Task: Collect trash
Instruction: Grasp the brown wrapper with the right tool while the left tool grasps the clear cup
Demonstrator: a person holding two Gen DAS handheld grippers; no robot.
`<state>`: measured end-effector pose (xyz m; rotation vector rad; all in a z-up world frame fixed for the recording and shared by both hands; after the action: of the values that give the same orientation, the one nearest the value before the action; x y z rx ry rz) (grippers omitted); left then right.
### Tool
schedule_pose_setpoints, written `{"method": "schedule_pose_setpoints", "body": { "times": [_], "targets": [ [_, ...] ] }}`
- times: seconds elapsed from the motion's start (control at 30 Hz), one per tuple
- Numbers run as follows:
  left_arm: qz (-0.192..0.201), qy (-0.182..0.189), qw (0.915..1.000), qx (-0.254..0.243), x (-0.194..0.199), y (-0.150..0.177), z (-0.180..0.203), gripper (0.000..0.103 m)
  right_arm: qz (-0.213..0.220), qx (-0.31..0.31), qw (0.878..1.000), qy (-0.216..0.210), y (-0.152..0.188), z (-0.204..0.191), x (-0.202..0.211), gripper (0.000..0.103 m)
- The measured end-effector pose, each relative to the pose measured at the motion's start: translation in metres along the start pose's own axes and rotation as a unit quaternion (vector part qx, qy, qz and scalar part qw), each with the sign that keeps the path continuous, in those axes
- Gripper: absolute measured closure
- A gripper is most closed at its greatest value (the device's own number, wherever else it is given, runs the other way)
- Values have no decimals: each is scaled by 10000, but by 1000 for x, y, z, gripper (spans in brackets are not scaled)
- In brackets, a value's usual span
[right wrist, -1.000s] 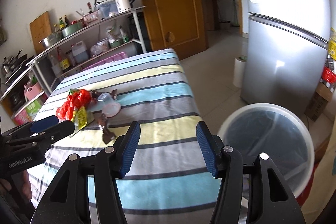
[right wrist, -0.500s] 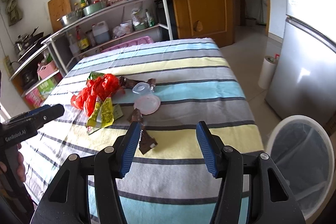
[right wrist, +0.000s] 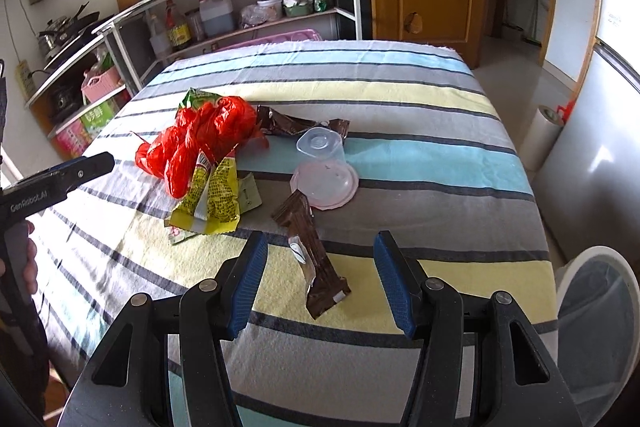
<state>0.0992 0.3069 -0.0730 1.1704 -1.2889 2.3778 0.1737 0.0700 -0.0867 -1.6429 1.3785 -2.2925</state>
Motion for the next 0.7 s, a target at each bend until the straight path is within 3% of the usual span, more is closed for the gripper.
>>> {"method": "schedule_pose_setpoints", "body": {
  "times": [0.23, 0.37, 0.5, 0.7],
  "targets": [
    [-188, 146, 9997, 72, -18, 0, 0, 27, -71, -81, 9998, -182, -2, 2, -10, 47],
    [-217, 32, 9998, 28, -26, -1, 1, 27, -83, -65, 9996, -264, -3, 1, -12, 48],
    [-227, 74, 9997, 94, -30, -3, 1, 29, -116, -18, 9994, -313, -3, -2, -16, 63],
    [-290, 121, 9995, 95, -30, -2, 2, 44, -98, -23, 9995, -309, -4, -3, -16, 72]
  ]
}}
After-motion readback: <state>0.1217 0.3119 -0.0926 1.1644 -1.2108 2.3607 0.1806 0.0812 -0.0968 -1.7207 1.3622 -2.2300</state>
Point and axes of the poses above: each gripper's, at about its wrist camera, not at the fingertips, and x roughly against the way its jaws point, z to its right, y to its underside, the point moved 8 cm from there along -x, roughly the way its jaws point, and after that the axes turned 15 degrees about x, right-handed, at the moved point
